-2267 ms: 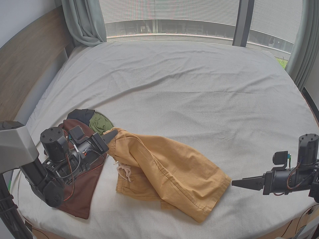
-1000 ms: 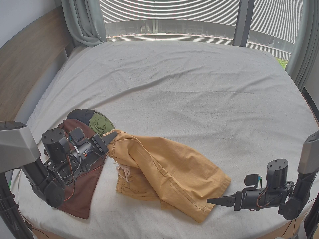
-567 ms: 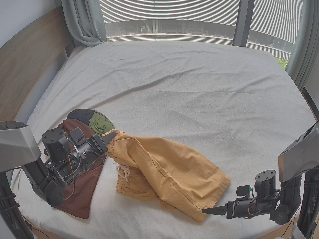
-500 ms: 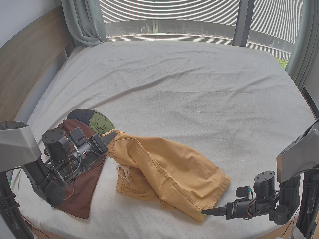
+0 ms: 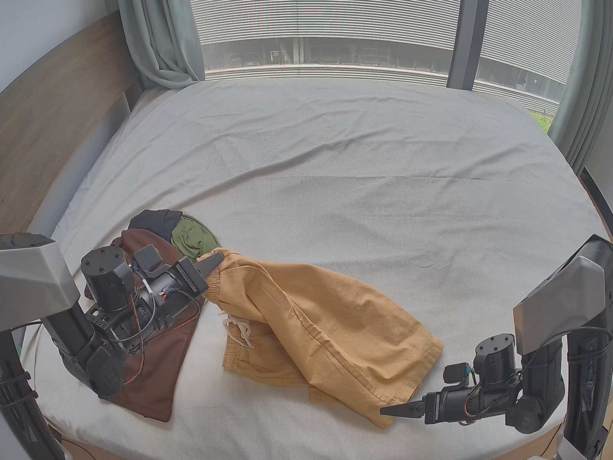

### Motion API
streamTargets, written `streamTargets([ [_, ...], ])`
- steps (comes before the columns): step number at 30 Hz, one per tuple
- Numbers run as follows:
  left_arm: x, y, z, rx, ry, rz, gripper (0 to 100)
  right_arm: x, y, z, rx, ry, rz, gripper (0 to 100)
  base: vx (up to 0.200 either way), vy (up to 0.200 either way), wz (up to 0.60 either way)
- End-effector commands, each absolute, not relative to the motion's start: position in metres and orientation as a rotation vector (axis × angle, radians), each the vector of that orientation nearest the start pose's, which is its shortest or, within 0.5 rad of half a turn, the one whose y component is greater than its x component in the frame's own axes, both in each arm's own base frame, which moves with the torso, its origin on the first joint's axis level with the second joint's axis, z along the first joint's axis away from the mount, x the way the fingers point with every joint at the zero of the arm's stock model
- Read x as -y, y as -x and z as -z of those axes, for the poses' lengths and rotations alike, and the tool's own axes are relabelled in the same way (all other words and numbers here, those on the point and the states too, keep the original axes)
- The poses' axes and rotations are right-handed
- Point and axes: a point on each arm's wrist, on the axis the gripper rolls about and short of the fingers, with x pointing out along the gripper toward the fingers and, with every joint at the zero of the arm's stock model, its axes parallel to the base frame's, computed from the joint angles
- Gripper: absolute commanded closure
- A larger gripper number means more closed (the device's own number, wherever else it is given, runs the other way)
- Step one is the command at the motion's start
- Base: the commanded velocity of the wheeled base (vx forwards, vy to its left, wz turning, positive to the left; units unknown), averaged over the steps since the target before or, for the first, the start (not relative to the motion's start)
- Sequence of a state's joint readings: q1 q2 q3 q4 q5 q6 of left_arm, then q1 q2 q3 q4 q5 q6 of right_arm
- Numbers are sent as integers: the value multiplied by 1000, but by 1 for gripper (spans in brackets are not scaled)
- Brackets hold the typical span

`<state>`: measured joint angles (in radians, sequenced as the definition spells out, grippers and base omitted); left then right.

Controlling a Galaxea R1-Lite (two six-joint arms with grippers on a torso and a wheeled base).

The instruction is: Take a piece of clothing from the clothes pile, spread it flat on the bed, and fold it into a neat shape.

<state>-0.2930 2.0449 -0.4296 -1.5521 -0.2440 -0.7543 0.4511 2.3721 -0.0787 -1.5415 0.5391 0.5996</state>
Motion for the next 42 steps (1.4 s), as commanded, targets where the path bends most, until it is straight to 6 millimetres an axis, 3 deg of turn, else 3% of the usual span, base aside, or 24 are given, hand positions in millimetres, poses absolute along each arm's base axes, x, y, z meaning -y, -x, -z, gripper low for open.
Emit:
streamTargets([
  [1,94,-292,-82,-264,734,486,100,-114,-205,42,-1031,-552,-692,0,0,0,0],
  [13,94,-291,-83,-262,737,486,100,-122,-213,46,-996,-537,-676,0,0,0,0],
  [14,94,-291,-83,-262,737,486,100,-121,-212,46,-999,-537,-675,100,0,0,0],
  [24,94,-292,-81,-269,740,484,100,-117,-210,46,-1010,-541,-660,100,0,0,0],
  [35,92,-291,-74,-301,738,485,100,-89,-226,-6,-789,-633,-662,100,0,0,0],
  [42,88,-295,-60,-343,733,456,100,-70,-245,-17,-690,-665,-646,100,0,0,0],
])
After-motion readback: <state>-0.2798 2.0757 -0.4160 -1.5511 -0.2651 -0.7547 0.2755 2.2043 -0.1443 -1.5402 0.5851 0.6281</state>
